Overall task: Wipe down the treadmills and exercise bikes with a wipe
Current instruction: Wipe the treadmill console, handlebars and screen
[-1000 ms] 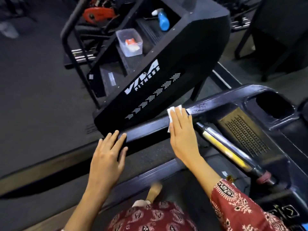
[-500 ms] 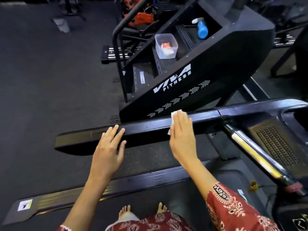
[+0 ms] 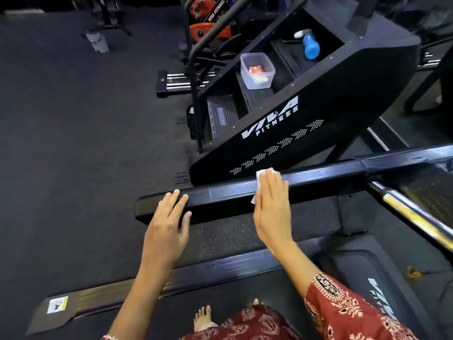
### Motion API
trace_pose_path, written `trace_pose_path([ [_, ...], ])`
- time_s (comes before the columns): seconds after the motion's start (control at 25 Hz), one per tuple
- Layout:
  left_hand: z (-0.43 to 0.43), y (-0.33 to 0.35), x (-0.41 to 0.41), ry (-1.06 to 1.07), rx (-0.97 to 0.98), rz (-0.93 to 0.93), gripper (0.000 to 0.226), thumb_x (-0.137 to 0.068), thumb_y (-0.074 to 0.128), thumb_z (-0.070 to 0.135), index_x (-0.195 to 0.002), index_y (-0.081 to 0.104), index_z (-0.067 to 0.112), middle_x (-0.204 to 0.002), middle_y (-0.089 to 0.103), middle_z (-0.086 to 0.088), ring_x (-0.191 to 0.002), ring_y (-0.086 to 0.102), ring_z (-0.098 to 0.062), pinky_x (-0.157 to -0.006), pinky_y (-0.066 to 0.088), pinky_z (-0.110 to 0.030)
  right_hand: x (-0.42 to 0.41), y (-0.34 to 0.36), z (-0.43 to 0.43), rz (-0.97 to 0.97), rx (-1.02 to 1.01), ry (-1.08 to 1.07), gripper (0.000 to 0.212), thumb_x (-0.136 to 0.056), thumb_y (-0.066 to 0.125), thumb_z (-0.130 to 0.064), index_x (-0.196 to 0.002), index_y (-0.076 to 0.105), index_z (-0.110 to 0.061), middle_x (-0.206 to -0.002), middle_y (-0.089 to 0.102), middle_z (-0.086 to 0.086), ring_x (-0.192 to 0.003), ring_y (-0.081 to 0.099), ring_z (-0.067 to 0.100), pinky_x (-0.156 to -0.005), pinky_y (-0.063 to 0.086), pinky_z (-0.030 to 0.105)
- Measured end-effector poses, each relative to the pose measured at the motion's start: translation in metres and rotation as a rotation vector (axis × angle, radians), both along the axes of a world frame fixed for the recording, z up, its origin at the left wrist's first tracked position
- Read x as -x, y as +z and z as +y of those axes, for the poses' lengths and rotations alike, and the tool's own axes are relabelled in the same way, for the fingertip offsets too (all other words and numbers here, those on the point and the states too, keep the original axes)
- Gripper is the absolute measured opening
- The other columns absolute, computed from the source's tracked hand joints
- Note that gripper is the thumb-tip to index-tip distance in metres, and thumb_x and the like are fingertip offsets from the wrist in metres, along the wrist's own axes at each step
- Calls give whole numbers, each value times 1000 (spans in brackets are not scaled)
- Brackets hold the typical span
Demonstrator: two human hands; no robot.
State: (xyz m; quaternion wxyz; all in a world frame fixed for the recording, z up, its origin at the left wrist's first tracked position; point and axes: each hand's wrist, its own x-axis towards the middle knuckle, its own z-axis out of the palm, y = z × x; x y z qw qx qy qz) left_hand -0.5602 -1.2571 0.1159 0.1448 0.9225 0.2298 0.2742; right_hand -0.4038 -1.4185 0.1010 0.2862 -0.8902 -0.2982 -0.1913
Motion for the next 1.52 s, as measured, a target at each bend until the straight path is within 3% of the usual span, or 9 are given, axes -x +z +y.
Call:
trace_pose_path([
  [0.12,22,-1,16,-29,-16,1,43,-91,46,27,-120,64,0,-128,58,-19,-122,52,-35,-107,36,-40,58,7,77,6,87,303,36,-91,45,-6,-123,55,5,-121,55,18,-110,48,38,-94,37,48],
  [0.28,45,-3,35,-106,-10,-6,45,-92,42,25,-123,60,-2,-131,56,-19,-122,52,-36,-110,27,-37,73,8,96,-151,172,593,44,-89,44,-9,-130,54,3,-134,54,19,-129,40,30,-109,24,37],
  [0.4,48,-2,33,-166,-57,18,47,-95,40,28,-122,60,-5,-130,57,-21,-121,53,-36,-110,26,-39,36,-2,45,-184,185,334,46,-93,41,-11,-137,48,-1,-140,49,17,-132,40,31,-105,32,47],
  [0.56,41,3,8,-238,-95,85,61,-102,22,40,-122,60,-4,-128,58,-21,-118,55,-36,-108,28,-39,18,0,23,8,65,-198,43,-101,30,-17,-134,49,2,-141,45,20,-136,33,38,-114,17,56],
  [0.8,-3,7,-62,-466,-116,140,64,-102,18,42,-124,59,-3,-127,58,-22,-116,57,-38,-103,32,-49,-2,5,1,-99,155,369,41,-99,42,-12,-137,47,2,-142,47,17,-136,38,32,-116,26,44],
  [1.0,-54,6,-134,-603,-137,147,53,-98,30,35,-122,61,-2,-124,60,-21,-113,60,-37,-97,36,-54,-101,19,-102,88,21,-93,37,-100,36,-12,-130,53,0,-132,51,13,-128,41,34,-110,29,50],
  [1.12,-87,9,-180,-694,-146,125,49,-93,36,29,-118,63,-3,-120,63,-19,-109,63,-33,-89,46,-52,-110,28,-98,102,79,-32,27,-96,34,-10,-106,59,-4,-103,55,8,-100,48,32,-94,39,49],
  [1.24,-114,9,-211,-733,-109,120,50,-90,38,26,-122,60,-5,-124,61,-20,-113,60,-33,-93,43,-50,-117,17,-120,77,254,220,44,-103,32,-22,-140,46,-5,-145,46,9,-136,37,26,-116,23,39],
  [1.52,-167,12,-278,-813,-166,158,51,-91,37,28,-124,59,-5,-127,59,-20,-114,60,-33,-95,41,-50,-205,31,-197,252,342,-107,50,-102,23,-24,-143,39,-2,-148,40,16,-139,33,32,-116,24,43],
])
